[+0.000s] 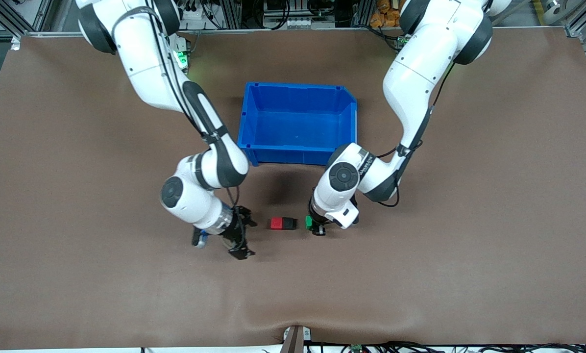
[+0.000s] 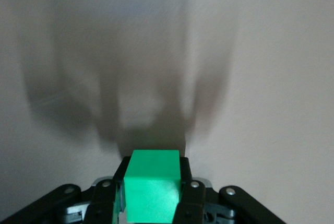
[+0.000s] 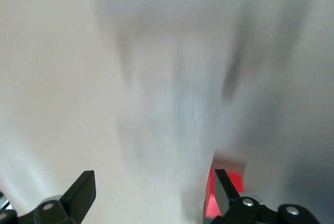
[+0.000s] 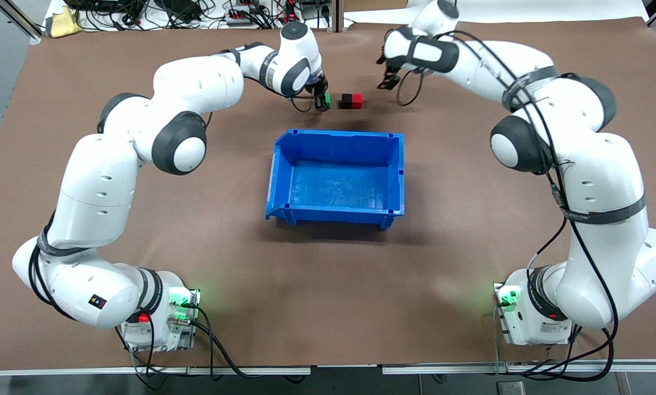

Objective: Attach green and red cubes to black cube
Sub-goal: 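Carry the red and green cubes toward the black cube with both grippers, then release the red cube beside the black cube and raise the right gripper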

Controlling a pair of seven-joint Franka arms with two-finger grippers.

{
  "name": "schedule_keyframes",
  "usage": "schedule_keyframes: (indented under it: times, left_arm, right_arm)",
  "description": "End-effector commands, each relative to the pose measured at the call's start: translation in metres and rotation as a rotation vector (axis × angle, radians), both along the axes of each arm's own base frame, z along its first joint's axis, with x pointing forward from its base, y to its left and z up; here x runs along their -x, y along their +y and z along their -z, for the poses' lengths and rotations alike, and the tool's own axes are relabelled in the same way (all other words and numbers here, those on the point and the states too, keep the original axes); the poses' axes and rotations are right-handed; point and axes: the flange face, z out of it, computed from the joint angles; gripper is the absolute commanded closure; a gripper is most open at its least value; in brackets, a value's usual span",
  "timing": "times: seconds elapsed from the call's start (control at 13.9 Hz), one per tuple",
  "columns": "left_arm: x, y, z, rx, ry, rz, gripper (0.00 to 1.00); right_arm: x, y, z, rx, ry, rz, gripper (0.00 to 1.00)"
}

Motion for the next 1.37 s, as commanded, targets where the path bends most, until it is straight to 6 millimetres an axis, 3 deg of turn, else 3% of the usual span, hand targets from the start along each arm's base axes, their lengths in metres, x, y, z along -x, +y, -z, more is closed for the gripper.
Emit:
schedule_keyframes:
  times: [0.0,0.22,0.29,0.36,0.72,0.79,0.86,0.93,1.15,1.29]
  left_arm:
    - [0.004,-0.016,0.009,0.005,-0.009,-0.005,1.00]
    - [0.000,-0.023,0.006,-0.007,-0.046,-0.017,1.00]
    - [0.001,-0.027,0.009,-0.009,-0.049,-0.011,1.00]
    - [0.001,-0.030,0.010,-0.004,-0.057,-0.010,1.00]
    - [-0.005,-0.031,0.005,0.031,-0.107,-0.013,1.00]
    - [-0.007,-0.031,0.002,0.041,-0.125,-0.006,0.73]
    - [-0.010,-0.027,0.002,0.038,-0.135,-0.007,0.24]
    - [-0.012,-0.025,0.003,0.029,-0.141,0.004,0.00]
    - [-0.009,-0.028,-0.001,0.002,-0.170,0.149,0.00]
    - [-0.012,-0.028,-0.020,0.005,-0.190,0.157,0.00]
  right_arm:
    - [-0.005,-0.037,-0.023,0.176,0.013,-0.234,0.00]
    - [-0.011,-0.092,-0.052,0.224,0.079,-0.383,0.00]
    - [-0.015,-0.117,-0.066,0.226,0.090,-0.419,0.00]
    - [-0.015,-0.129,-0.081,0.224,0.088,-0.500,0.00]
    - [-0.003,-0.230,-0.154,0.218,0.078,-0.899,0.00]
    - [0.001,-0.249,-0.177,0.222,0.048,-0.978,0.00]
    - [0.006,-0.267,-0.198,0.229,0.016,-1.062,0.00]
    - [0.014,-0.288,-0.216,0.231,0.010,-1.133,0.00]
    - [0.044,-0.349,-0.258,0.174,0.002,-1.303,0.00]
    - [0.072,-0.369,-0.291,0.104,0.002,-1.350,0.00]
